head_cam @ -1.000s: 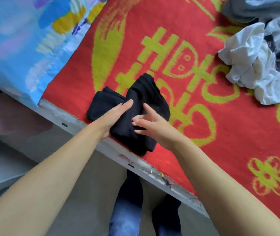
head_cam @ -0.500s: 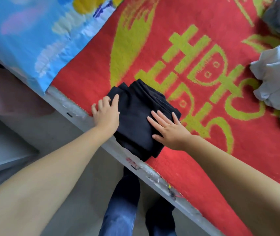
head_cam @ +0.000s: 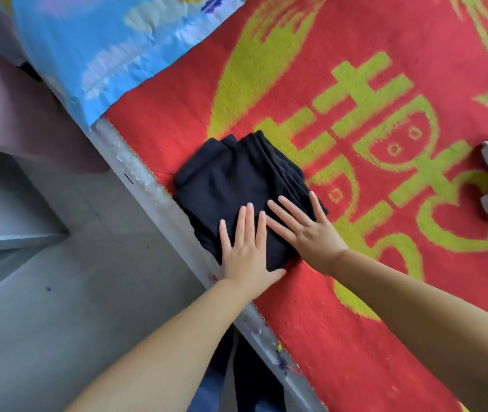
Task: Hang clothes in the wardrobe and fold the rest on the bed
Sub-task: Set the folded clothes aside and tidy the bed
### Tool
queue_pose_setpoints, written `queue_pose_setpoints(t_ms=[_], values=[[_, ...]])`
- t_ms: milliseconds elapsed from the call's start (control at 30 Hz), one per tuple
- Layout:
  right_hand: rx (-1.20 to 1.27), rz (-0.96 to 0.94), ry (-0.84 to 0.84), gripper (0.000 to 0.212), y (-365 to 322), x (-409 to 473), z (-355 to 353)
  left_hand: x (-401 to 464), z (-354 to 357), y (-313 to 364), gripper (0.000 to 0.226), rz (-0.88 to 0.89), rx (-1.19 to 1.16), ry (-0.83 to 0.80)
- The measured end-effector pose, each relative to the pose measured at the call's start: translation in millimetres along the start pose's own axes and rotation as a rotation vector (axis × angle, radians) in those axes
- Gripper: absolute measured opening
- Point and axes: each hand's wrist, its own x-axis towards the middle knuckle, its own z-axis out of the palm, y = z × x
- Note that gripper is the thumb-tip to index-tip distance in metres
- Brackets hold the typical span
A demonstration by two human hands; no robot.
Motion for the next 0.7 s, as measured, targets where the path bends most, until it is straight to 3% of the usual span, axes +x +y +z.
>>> queue_pose_setpoints(t_ms=[100, 200, 333, 400, 567, 700], values=[[0.011, 0.001, 0.034, 0.087, 3, 10, 0, 9, 1, 3, 0.123, -0.036, 0.018, 0.027], [0.061, -0.041, -0.059, 0.076, 5, 13, -10, -3, -5, 14, 0.119, -0.091, -0.015, 0.036], [0.112, -0.098, -0.137, 0.071, 14, 14, -52, -32, -24, 28, 0.118, -0.116, -0.086, 0.089], [0.114, -0.101, -0.139, 0.069, 12, 14, -81, -40, -41, 21, 0.116, -0.207, -0.161, 0.096], [0.073, -0.071, -0.138, 0.071, 3, 26, -156, -38, -93, -15, 0.082, -0.336, -0.362, 0.091], [0.092, -0.047, -0.093, 0.064, -2, 34, -224, -47, -151, -48, 0.074, -0.317, -0.335, 0.146]])
